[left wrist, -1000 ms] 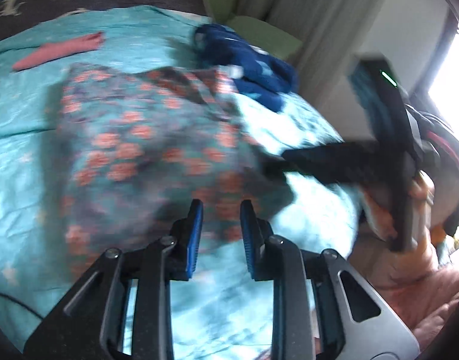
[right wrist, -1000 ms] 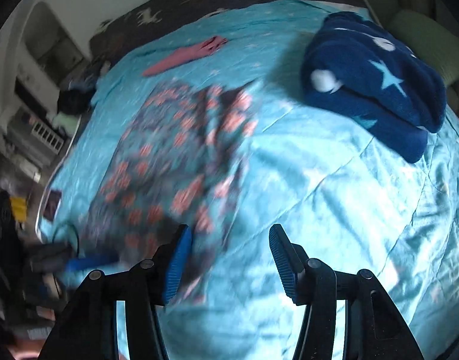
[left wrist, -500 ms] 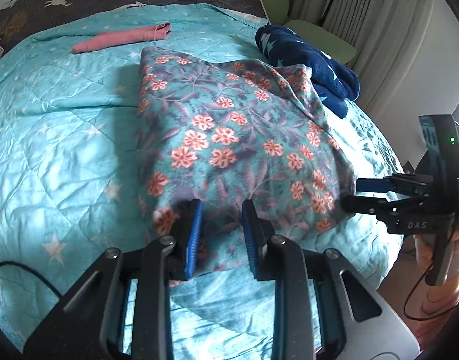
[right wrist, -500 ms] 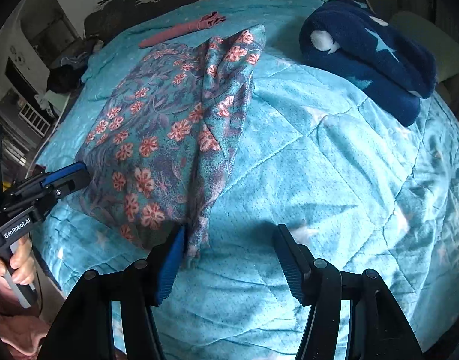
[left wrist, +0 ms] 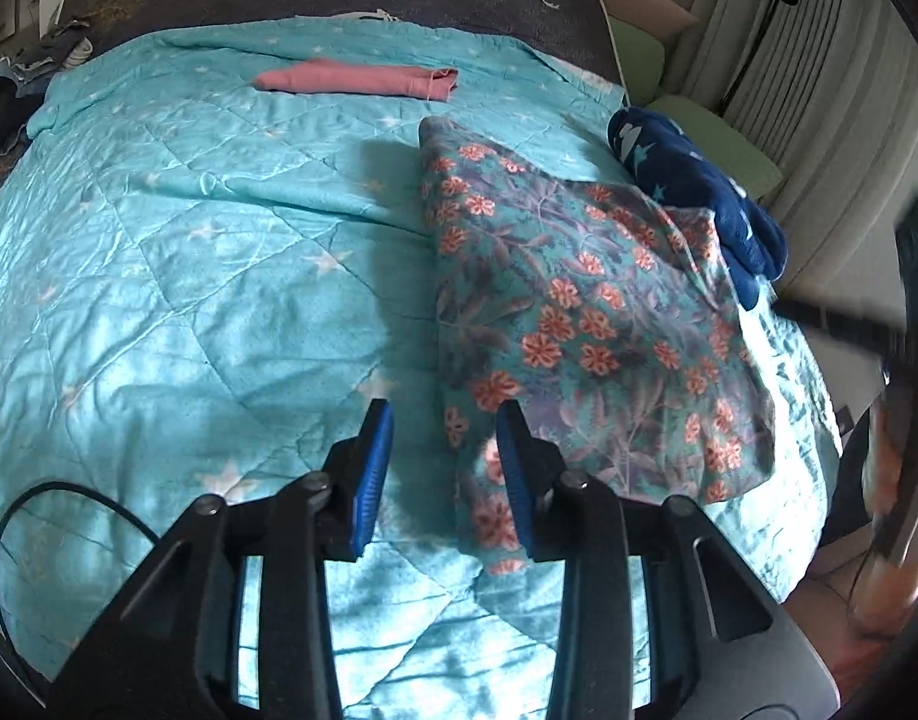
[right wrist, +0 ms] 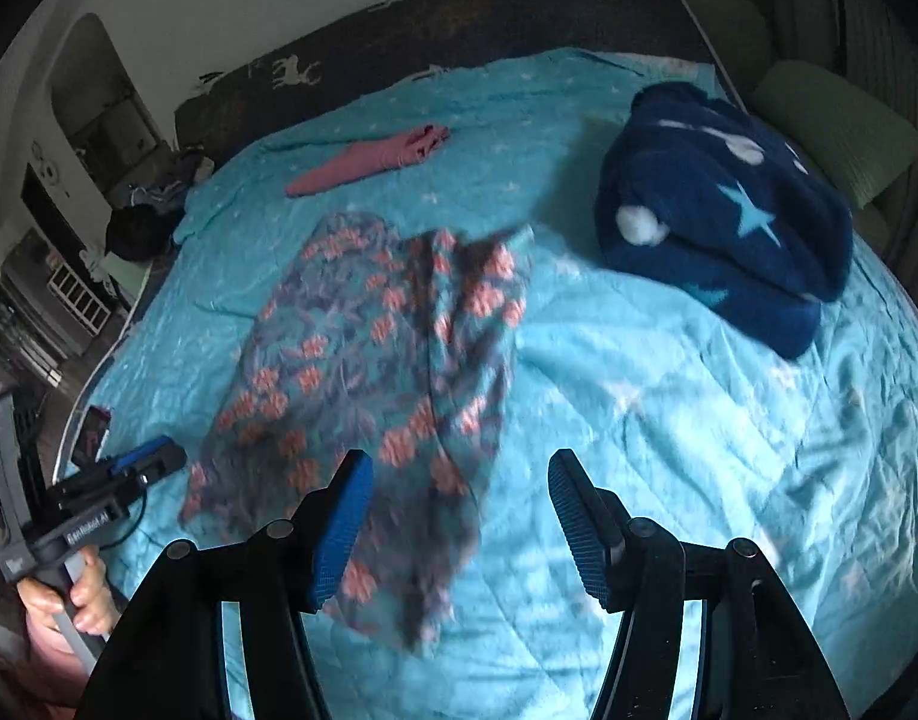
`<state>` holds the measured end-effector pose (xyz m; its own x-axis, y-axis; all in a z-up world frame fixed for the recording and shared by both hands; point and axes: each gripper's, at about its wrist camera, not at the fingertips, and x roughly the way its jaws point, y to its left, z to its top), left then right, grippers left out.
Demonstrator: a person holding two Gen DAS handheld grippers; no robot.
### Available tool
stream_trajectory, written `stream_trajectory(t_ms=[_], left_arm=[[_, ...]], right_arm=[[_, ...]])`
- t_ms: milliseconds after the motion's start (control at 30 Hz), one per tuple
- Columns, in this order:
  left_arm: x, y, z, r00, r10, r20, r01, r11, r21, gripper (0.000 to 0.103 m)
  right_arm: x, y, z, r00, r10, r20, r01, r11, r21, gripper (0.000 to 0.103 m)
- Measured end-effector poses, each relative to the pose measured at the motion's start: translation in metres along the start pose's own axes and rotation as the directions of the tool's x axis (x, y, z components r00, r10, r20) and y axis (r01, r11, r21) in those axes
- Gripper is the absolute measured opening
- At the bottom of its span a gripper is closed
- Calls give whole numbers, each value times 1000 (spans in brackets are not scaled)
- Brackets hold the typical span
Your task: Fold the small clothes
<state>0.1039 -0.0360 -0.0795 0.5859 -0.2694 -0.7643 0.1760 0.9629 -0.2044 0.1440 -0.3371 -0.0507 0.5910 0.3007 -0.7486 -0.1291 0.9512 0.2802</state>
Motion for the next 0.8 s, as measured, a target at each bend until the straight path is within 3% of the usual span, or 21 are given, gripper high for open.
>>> stream_trajectory(t_ms=[200, 300, 367, 467, 600, 700, 800], left_arm=[[22, -9, -4, 999, 14, -48, -12, 998, 57, 48], [31, -6, -8, 997, 30, -72, -25, 997, 69, 54], [30, -4, -8, 997, 25, -71, -20, 997, 80, 55], [25, -3, -8, 997, 17, -73, -10, 995, 101, 55], [15, 6, 2, 998, -11, -62, 15, 998, 57, 55], [5, 11, 15, 999, -31, -15, 32, 999, 34, 55], [5, 11, 33, 1000, -25, 17, 24, 999, 34, 55]], right_arm=[[66, -9, 55, 995, 72, -72, -64, 993, 98, 62], [108, -32, 67, 994, -40, -99, 51, 993, 108, 62], [128, -52, 66, 990, -39, -133, 58, 989, 139, 63], [118, -61, 66, 993, 25, -114, -3, 981, 194, 63], [83, -49, 76, 998, -39, -55, 45, 991, 123, 63], [55, -36, 76, 1000, 10, -6, -9, 997, 81, 63], [48, -15, 73, 998, 63, -25, -63, 998, 16, 63]])
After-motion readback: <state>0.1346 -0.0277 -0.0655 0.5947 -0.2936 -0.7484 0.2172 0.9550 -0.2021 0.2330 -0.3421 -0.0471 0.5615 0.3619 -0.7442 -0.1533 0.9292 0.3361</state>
